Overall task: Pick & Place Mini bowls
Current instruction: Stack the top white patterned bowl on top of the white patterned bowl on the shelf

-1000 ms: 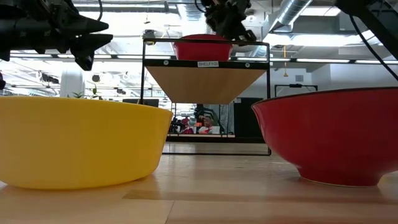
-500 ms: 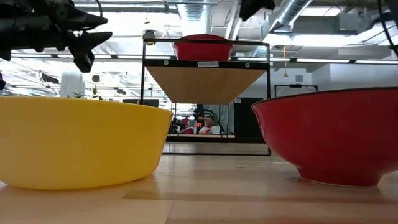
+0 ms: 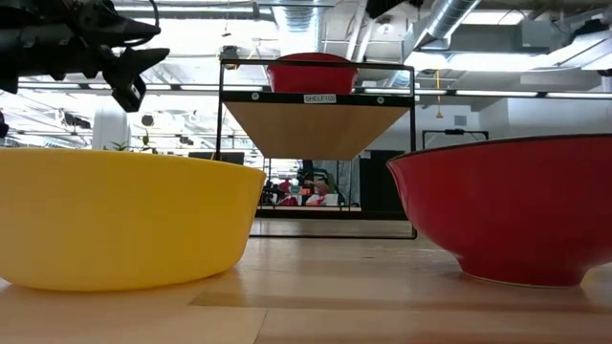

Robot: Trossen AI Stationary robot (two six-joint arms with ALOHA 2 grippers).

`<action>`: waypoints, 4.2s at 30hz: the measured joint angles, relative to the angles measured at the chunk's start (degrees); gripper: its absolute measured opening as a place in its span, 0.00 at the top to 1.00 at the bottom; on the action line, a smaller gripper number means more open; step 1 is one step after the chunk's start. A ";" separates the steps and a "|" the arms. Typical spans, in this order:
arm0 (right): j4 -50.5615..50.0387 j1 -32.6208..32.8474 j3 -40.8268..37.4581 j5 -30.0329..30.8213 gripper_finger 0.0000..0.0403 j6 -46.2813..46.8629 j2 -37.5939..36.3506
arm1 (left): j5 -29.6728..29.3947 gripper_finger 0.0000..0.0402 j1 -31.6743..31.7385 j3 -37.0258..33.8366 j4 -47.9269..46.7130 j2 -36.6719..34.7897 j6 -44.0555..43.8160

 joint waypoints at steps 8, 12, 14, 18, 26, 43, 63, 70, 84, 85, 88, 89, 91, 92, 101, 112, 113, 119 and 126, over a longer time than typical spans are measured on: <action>20.34 2.28 -28.49 -0.29 0.82 6.47 -12.25 | 0.00 0.67 0.02 3.78 -2.09 0.00 5.20; 27.38 3.62 -39.06 -0.39 0.82 9.20 -19.62 | -0.13 0.67 0.02 5.75 -7.61 0.00 5.68; 30.52 4.31 -43.73 -0.33 0.82 9.94 -23.48 | -0.21 0.67 0.02 6.80 -10.02 0.00 5.68; 36.70 5.64 -51.69 -0.14 0.82 10.83 -31.22 | -0.22 0.67 0.02 9.35 -14.68 0.01 5.66; 51.13 7.93 -65.85 0.06 0.82 11.25 -45.04 | -0.24 0.67 0.02 18.36 -27.58 2.70 5.66; 81.93 8.26 -92.21 -0.36 0.82 10.21 -65.55 | -0.24 0.67 0.02 42.01 -55.17 22.82 5.55; 86.84 8.09 -103.46 -2.51 0.82 3.73 -72.96 | 0.63 0.67 0.02 43.75 -76.22 24.13 -10.69; 82.67 8.21 -103.46 -3.06 0.82 9.71 -73.00 | 0.63 0.67 0.02 43.75 -75.50 24.13 -10.69; 79.68 12.41 -103.46 -3.41 0.82 1.79 -73.00 | 0.64 0.67 0.02 43.75 -74.03 24.13 -10.43; 79.64 12.46 -103.46 -3.41 0.82 1.79 -73.00 | 0.63 0.67 0.02 43.75 -74.05 24.13 -10.43; 79.49 12.45 -103.46 -3.39 0.82 1.79 -73.00 | 0.56 0.67 0.02 43.75 -74.03 24.13 -10.44; 79.50 12.44 -103.46 -3.38 0.82 1.79 -73.00 | 0.01 0.67 0.02 43.75 -74.05 24.13 -10.49; 79.49 12.44 -103.46 -3.37 0.82 1.79 -73.00 | -2.15 0.67 0.02 43.75 -74.07 24.31 -12.23; 79.48 12.44 -103.46 -3.37 0.82 1.81 -73.00 | -3.47 0.67 0.02 43.75 -74.16 24.50 -13.67; 79.48 12.42 -103.46 -3.21 0.82 2.21 -73.00 | -7.56 0.67 0.04 43.70 -83.11 31.09 -26.77; 79.46 12.33 -103.46 -3.11 0.82 1.81 -73.00 | -7.54 0.67 0.04 43.64 -83.89 41.18 -27.39; 79.46 12.33 -103.46 -3.11 0.82 1.81 -73.00 | -7.55 0.67 0.04 43.40 -83.84 41.46 -27.26; 79.44 12.33 -103.45 -3.10 0.82 1.96 -73.00 | -5.75 0.67 0.02 36.17 -83.77 40.24 -32.40; 79.44 12.33 -103.43 -3.10 0.82 2.25 -73.00 | -4.09 0.67 0.02 31.00 -76.96 34.74 -36.12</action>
